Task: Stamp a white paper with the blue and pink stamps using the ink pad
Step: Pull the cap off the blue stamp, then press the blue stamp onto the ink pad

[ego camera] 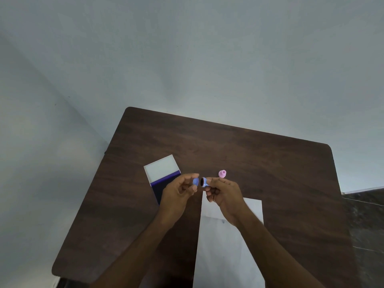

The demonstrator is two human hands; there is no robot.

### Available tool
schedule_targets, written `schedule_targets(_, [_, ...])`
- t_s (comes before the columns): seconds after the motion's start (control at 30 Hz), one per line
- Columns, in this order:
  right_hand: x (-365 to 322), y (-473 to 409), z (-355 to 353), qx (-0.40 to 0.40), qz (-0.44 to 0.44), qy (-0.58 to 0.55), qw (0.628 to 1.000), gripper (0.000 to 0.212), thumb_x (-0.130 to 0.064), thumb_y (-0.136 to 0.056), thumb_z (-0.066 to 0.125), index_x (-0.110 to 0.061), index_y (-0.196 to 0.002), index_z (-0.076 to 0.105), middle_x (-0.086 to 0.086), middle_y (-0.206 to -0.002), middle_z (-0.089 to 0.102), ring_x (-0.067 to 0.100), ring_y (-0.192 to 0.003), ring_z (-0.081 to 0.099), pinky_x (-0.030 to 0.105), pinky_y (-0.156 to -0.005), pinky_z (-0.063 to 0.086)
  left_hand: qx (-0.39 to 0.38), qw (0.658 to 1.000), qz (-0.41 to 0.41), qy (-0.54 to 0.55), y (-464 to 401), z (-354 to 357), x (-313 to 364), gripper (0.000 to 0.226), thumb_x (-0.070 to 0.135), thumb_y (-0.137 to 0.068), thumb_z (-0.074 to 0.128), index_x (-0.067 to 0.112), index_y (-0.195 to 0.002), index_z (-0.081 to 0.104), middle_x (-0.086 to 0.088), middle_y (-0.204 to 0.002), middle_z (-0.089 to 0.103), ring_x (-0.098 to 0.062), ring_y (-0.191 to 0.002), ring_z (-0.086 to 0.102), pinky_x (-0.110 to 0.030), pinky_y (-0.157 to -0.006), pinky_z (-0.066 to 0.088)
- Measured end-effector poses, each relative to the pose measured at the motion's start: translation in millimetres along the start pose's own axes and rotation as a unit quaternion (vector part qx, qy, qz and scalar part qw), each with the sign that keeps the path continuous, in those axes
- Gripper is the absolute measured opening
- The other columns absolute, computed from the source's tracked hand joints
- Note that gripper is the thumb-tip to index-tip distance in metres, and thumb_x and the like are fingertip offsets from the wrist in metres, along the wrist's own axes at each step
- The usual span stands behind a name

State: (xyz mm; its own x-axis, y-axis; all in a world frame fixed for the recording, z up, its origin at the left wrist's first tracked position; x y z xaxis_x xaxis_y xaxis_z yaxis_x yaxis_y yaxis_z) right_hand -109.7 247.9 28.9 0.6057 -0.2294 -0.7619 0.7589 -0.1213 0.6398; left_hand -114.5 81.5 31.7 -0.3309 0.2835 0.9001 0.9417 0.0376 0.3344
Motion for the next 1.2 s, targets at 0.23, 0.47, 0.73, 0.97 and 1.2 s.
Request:
schedule_targets(0.23, [11.3, 7.8, 37.7, -0.058, 0.044, -0.012, 0.997, 0.024, -0.012, -0.088, 0.062, 0.008, -0.100, 0.068, 0.017, -0.077, 0.064, 0.020, -0.063, 0.058, 0.032, -0.061, 0.051, 0.036, 0.997, -0.035, 0.062, 23.1, -47.0, -28.1, 0.028, 0.014, -0.081, 0.074, 0.024, -0.105, 0.065, 0.013, -0.101, 0.070, -0.001, -0.092, 0.067, -0.015, -0.077, 0.054])
schedule_targets(0.47, [26.7, 19.6, 75.2, -0.128, 0.073, -0.011, 0.989, 0.025, -0.013, -0.084, 0.067, 0.006, -0.100, 0.069, 0.016, -0.076, 0.064, 0.020, -0.063, 0.057, 0.032, -0.057, 0.047, 0.100, 0.989, -0.085, 0.072, 40.3, -98.8, -80.3, 0.030, 0.008, -0.081, 0.071, 0.028, -0.102, 0.068, 0.007, -0.094, 0.073, -0.007, -0.087, 0.069, -0.021, -0.072, 0.056])
schedule_targets(0.73, [33.1, 26.8, 102.3, -0.165, 0.069, 0.026, 0.984, 0.022, -0.012, -0.086, 0.065, 0.005, -0.098, 0.070, 0.015, -0.075, 0.063, 0.020, -0.063, 0.055, 0.032, -0.055, 0.047, 0.175, 0.974, -0.135, 0.054, 48.5, -130.9, -137.4, 0.028, 0.010, -0.080, 0.073, 0.020, -0.106, 0.069, 0.007, -0.096, 0.073, -0.008, -0.088, 0.069, -0.029, -0.083, 0.057])
schedule_targets(0.97, [34.9, 27.7, 107.8, -0.171, 0.083, 0.020, 0.981, 0.023, -0.013, -0.086, 0.065, 0.004, -0.100, 0.070, 0.014, -0.075, 0.063, 0.019, -0.063, 0.056, 0.030, -0.056, 0.047, 0.184, 0.975, -0.115, -0.051, 48.9, -129.5, -134.2, 0.023, 0.020, -0.082, 0.073, 0.022, -0.104, 0.068, 0.009, -0.095, 0.067, -0.002, -0.084, 0.061, -0.012, -0.077, 0.048])
schedule_targets(1.2, [34.2, 40.8, 118.7, -0.239, 0.113, -0.055, 0.963, 0.020, -0.012, -0.092, 0.053, 0.002, -0.101, 0.064, 0.012, -0.079, 0.058, 0.019, -0.069, 0.054, 0.034, -0.067, 0.044, 0.193, 0.971, -0.098, -0.101, 46.6, -130.0, -134.2, 0.026, 0.013, -0.081, 0.073, 0.019, -0.106, 0.069, 0.007, -0.096, 0.065, -0.002, -0.082, 0.060, -0.025, -0.085, 0.055])
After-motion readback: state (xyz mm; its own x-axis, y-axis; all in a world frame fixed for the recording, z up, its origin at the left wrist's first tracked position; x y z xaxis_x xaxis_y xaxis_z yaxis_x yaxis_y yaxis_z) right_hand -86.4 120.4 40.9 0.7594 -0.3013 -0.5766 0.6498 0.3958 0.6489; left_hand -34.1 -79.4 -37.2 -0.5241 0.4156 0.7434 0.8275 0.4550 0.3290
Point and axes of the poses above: each hand's wrist, its own y-axis away from the middle knuckle, its own z-axis out of the palm, x = y × z, the point moved 7 cm from there along -y, towards the middle knuckle
